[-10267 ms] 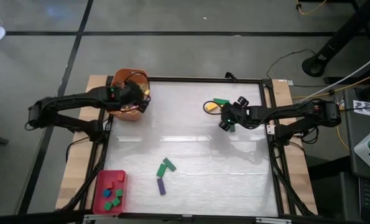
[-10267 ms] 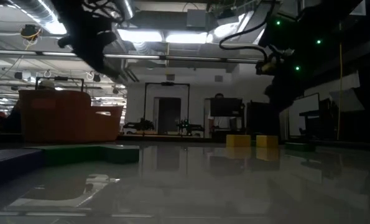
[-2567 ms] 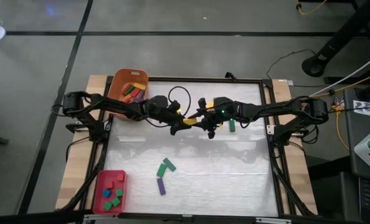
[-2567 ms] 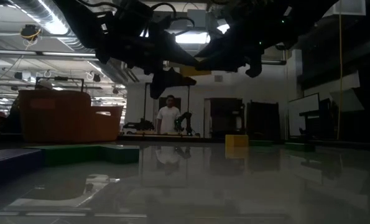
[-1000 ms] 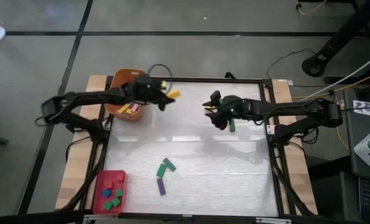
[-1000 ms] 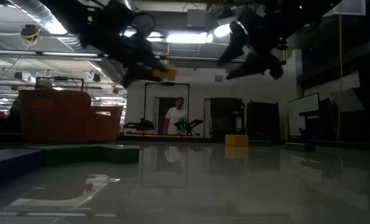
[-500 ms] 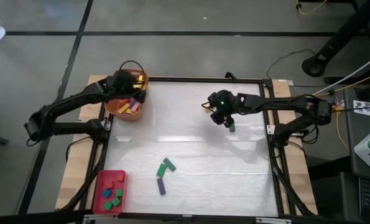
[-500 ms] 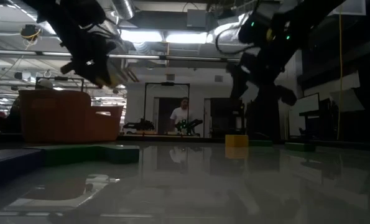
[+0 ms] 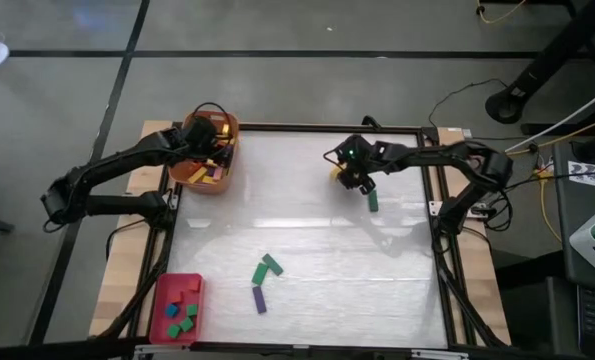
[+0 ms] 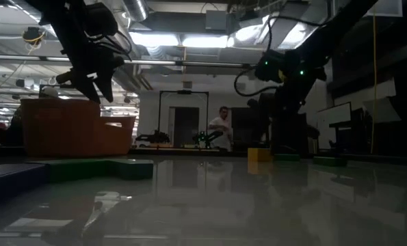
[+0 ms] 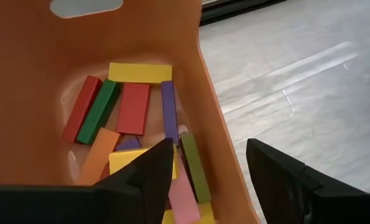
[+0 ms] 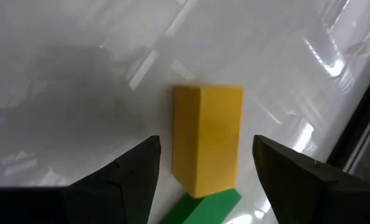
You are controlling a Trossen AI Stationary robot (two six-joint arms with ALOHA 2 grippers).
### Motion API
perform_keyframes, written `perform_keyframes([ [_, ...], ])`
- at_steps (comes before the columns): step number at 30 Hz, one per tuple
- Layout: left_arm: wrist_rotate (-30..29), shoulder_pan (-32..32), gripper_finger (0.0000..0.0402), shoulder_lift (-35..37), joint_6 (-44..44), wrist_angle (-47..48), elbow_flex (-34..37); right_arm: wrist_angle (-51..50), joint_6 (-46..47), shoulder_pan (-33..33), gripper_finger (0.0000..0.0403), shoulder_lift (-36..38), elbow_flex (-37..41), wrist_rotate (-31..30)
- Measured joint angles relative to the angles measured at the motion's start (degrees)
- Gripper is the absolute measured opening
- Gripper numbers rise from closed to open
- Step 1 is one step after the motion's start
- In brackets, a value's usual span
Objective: Sort blocks by size
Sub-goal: Put the big yellow block into the orange bin
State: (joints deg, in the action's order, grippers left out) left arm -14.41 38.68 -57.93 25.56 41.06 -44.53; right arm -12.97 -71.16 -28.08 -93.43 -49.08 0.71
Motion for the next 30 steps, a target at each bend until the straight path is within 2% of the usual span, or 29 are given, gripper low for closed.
perform_keyframes([
  [7, 0.1, 0.0, 0.0187, 0.0, 3.1, -0.1, 0.0, 0.1, 0.0, -4.4, 0.0252, -3.0, 0.0, 3.9],
  [13, 4.7, -0.5, 0.0186, 0.0, 4.5, -1.5, 0.0, 0.2, 0.3, -5.4, 0.0247, -4.3, -0.2, 8.4],
  [17, 7.1, -3.0, 0.0186, 0.0, 4.5, -7.2, 0.0, 0.3, 1.7, -4.7, 0.0210, -4.4, -0.2, 8.3],
  [22, 8.0, -7.3, 0.0186, 0.0, 4.5, -17.1, 0.0, 3.0, 4.5, -4.0, 0.0137, -4.6, -0.2, 9.1],
  [27, 8.1, -12.4, 0.0186, 0.0, 4.5, -24.2, 0.0, 6.3, 7.9, -2.3, 0.0132, -4.7, 0.0, 9.6],
  [30, 8.1, -15.3, 0.0186, 0.0, 4.5, -25.2, 0.0, 9.6, 8.2, 0.0, 0.0132, -4.7, 0.1, 9.5],
])
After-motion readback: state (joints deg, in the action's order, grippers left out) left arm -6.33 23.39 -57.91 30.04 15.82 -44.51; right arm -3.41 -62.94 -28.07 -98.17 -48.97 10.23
